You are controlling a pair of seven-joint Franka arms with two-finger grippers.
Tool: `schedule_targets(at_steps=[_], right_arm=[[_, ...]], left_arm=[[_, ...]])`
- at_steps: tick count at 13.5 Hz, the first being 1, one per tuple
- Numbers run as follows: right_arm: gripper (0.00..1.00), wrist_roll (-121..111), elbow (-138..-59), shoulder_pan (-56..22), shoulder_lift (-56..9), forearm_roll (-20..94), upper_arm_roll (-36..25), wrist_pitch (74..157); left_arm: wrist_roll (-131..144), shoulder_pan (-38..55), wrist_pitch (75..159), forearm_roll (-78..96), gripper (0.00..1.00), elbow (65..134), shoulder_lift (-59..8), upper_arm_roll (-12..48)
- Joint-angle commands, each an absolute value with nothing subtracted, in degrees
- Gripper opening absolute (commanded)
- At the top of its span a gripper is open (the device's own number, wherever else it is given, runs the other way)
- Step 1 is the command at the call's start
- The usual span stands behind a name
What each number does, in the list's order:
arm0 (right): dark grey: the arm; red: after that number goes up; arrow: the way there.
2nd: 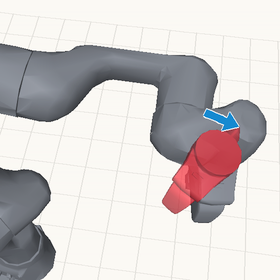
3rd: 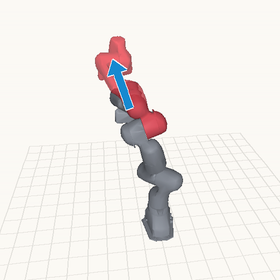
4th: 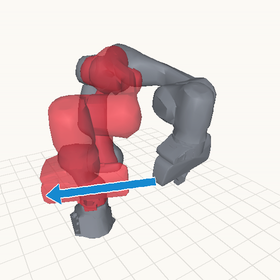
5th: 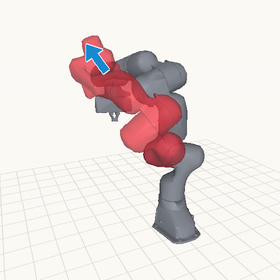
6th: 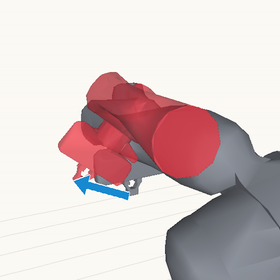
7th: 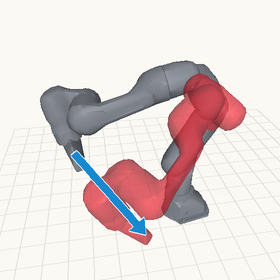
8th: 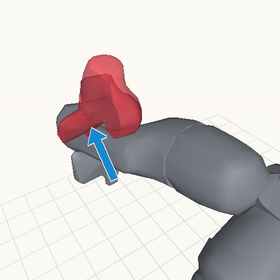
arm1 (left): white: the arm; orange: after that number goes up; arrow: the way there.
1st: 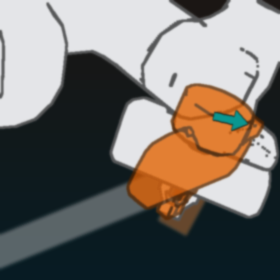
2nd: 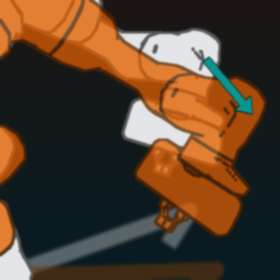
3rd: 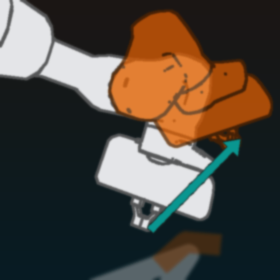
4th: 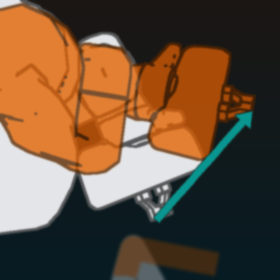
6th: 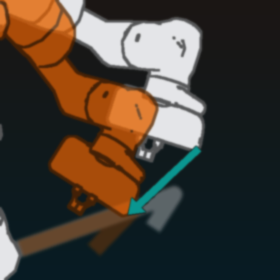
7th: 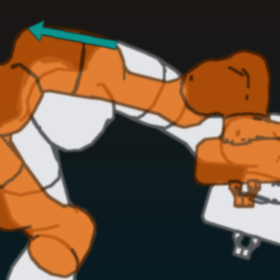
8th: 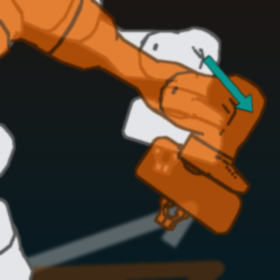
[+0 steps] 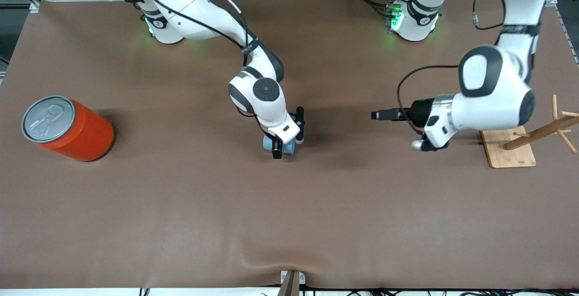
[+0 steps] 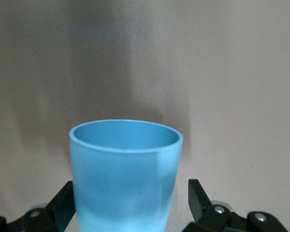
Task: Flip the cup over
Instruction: 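Hold the cup with the right gripper while the left gripper reaches it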
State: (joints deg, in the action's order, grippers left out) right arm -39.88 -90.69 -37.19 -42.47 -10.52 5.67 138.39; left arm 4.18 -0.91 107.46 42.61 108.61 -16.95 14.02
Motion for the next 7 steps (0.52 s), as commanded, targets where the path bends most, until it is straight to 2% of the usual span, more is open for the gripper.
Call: schedule_targets(at_steps=[1,5,7], right_arm=[[1.00,-40.5,-91.4,-36.4,-35.8,-11.1,6.5,130.2],[1.00,-40.3,-90.2,-35.0,-28.7,-2.3,6.2,119.0],[1.00,-40.2,-89.9,-31.5,-26.6,0.5,6.2,116.2]], left_arm=[[-1.7,-1.0,108.5,52.0,1.00,108.1,-23.0,15.2],[-15.6,0.4,108.8,70.2,1.00,108.1,-32.6,15.2],[-26.4,1.6,110.8,76.3,1.00,104.9,-39.5,15.2]])
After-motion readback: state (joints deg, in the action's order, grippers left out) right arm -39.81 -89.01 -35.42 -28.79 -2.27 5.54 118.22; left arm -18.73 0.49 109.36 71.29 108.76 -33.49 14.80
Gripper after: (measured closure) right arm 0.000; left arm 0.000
